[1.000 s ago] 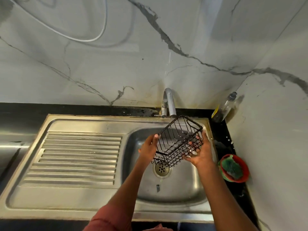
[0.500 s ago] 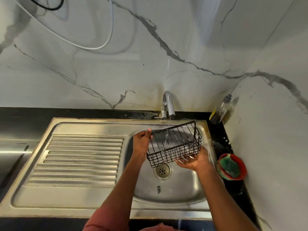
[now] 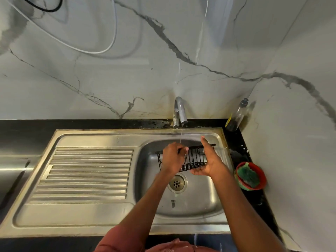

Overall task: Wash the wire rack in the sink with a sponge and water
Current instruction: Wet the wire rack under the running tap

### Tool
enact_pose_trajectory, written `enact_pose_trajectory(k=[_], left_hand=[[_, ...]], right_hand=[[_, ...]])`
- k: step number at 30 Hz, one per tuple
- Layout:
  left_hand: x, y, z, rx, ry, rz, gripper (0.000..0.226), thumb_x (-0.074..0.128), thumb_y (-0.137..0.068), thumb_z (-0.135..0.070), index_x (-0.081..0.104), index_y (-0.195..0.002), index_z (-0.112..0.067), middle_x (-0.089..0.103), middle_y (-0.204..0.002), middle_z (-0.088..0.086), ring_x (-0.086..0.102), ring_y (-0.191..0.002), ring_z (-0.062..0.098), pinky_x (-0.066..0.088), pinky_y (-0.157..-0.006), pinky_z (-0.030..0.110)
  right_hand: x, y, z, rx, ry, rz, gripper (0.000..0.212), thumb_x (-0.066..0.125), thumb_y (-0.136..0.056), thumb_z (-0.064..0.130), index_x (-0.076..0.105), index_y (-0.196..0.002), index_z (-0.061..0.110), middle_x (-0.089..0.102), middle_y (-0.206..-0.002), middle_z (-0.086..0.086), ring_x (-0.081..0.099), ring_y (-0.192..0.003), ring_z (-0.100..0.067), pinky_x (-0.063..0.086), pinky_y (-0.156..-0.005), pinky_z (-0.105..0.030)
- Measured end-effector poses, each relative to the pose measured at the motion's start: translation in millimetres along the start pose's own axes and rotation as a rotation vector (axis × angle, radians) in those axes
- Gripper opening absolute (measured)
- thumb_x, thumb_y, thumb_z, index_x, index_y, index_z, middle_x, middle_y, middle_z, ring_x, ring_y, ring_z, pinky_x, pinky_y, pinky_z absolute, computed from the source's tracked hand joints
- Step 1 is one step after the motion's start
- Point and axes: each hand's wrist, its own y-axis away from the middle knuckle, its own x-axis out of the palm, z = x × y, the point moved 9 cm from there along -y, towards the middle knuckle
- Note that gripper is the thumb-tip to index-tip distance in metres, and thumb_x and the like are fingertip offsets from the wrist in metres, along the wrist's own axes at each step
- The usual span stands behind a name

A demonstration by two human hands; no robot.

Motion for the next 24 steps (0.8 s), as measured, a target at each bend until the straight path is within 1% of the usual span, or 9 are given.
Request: enact_pose_trajectory(k=[3,6,8,12,14,16,19,22,24], left_hand=[[13,13,-14,0.195,-0.097,0.157,0.016,0.071,-0.097,-0.027,0.08,-0.097,-0.014,0.071,-0.088,0.0,0.063,-0.078,0.014,0.05,-0.076,0.032],[13,25,-15,0.34,-0.165,0.243,0.014,0.074,-0.094,-0.025,0.081,-0.098,-0.013,0.073,-0.087,-0.001,0.064,-0.077,0.011,0.046,-0.076,0.018],[11,32,-5,0.345,-0.141,0.297,0.016,0.072,-0.096,-0.027,0.081,-0.093,-0.014,0.071,-0.085,-0.002,0.064,-0.076,0.01,0.05,-0.074,0.02],[-15,27,34,0.141,-0.031,0.126,0.02,0.067,-0.099,-0.035,0.079,-0.092,-0.021,0.07,-0.097,-0.008,0.066,-0.091,0.008,0.056,-0.086,0.035],[-31,18,63,0.03,-0.057,-0.052,0.014,0.067,-0.099,-0.034,0.077,-0.104,-0.024,0.068,-0.108,-0.006,0.065,-0.101,0.012,0.056,-0.092,0.039],[-36,10,93,-0.127,-0.048,-0.107,0.028,0.07,-0.096,-0.039,0.072,-0.12,-0.023,0.066,-0.121,0.0,0.064,-0.114,0.02,0.054,-0.1,0.046],[-17,11,123,-0.368,0.008,0.063,0.06,0.069,-0.094,-0.053,0.057,-0.142,-0.02,0.058,-0.137,0.002,0.056,-0.128,0.023,0.047,-0.11,0.045],[8,16,132,-0.405,0.114,0.222,0.057,0.069,-0.096,-0.047,0.055,-0.142,-0.015,0.058,-0.135,0.003,0.056,-0.124,0.019,0.047,-0.104,0.036],[15,14,134,-0.396,0.198,0.236,0.048,0.07,-0.097,-0.04,0.059,-0.135,-0.012,0.066,-0.129,0.009,0.062,-0.117,0.02,0.049,-0.1,0.032]], right_hand=[[-12,-11,-19,0.089,-0.059,-0.063,0.061,0.079,-0.074,0.053,0.057,-0.11,0.008,0.065,-0.102,-0.023,0.063,-0.096,-0.041,0.056,-0.084,-0.055],[-21,-22,-38,0.102,-0.058,-0.119,0.062,0.071,-0.062,0.026,0.065,-0.119,0.003,0.071,-0.1,-0.022,0.068,-0.089,-0.04,0.057,-0.075,-0.055],[-23,-22,-44,0.085,-0.068,-0.159,0.061,0.066,-0.059,0.018,0.062,-0.118,0.003,0.066,-0.107,-0.025,0.064,-0.092,-0.043,0.055,-0.075,-0.06],[-34,-24,-51,0.009,-0.075,-0.221,0.084,0.058,-0.042,0.009,0.05,-0.125,0.009,0.051,-0.121,-0.021,0.054,-0.104,-0.045,0.054,-0.058,-0.059],[-34,-22,-53,-0.045,-0.003,-0.192,0.07,0.055,-0.049,0.003,0.055,-0.119,0.004,0.051,-0.121,-0.02,0.054,-0.108,-0.04,0.055,-0.06,-0.055],[-37,-20,-53,-0.098,0.028,-0.172,0.041,0.047,-0.06,-0.007,0.058,-0.099,0.0,0.057,-0.114,-0.019,0.056,-0.101,-0.032,0.057,-0.075,-0.06],[-44,-32,-55,-0.165,0.054,-0.142,0.044,0.04,-0.074,-0.016,0.059,-0.101,0.012,0.059,-0.11,-0.024,0.054,-0.094,-0.03,0.051,-0.088,-0.062],[-42,-42,-55,-0.186,0.052,-0.076,0.082,0.034,-0.075,-0.022,0.051,-0.138,0.026,0.062,-0.129,-0.001,0.06,-0.11,-0.025,0.052,-0.08,-0.051],[-33,-40,-47,-0.212,0.064,-0.036,0.09,0.031,-0.071,-0.026,0.051,-0.141,0.028,0.06,-0.136,0.003,0.062,-0.113,-0.024,0.048,-0.07,-0.041]])
